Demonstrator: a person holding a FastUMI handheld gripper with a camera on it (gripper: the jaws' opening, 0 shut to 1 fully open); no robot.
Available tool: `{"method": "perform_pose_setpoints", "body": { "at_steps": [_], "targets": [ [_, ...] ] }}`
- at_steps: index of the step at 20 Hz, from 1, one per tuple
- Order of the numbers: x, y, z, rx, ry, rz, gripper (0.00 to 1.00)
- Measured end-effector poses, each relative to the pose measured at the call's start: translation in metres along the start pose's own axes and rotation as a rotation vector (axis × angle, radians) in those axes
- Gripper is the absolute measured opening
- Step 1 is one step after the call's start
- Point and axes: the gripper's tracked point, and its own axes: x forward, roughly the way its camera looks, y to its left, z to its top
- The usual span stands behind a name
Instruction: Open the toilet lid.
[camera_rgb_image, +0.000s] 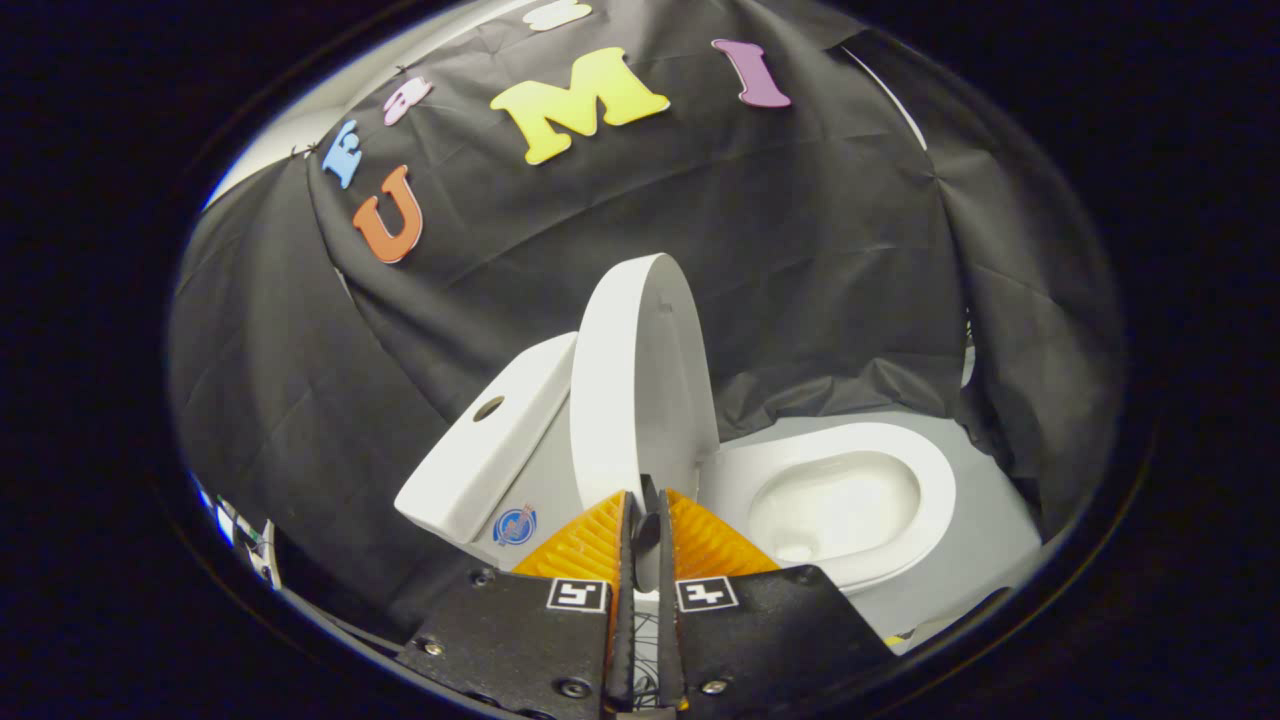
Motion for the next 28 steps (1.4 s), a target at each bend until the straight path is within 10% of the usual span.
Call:
{"method": "perform_pose_setpoints", "body": {
  "at_steps": [28],
  "targets": [
    [0.043, 0.102, -0.029, -0.216, 0.047, 0.024, 0.13]
  ]
}}
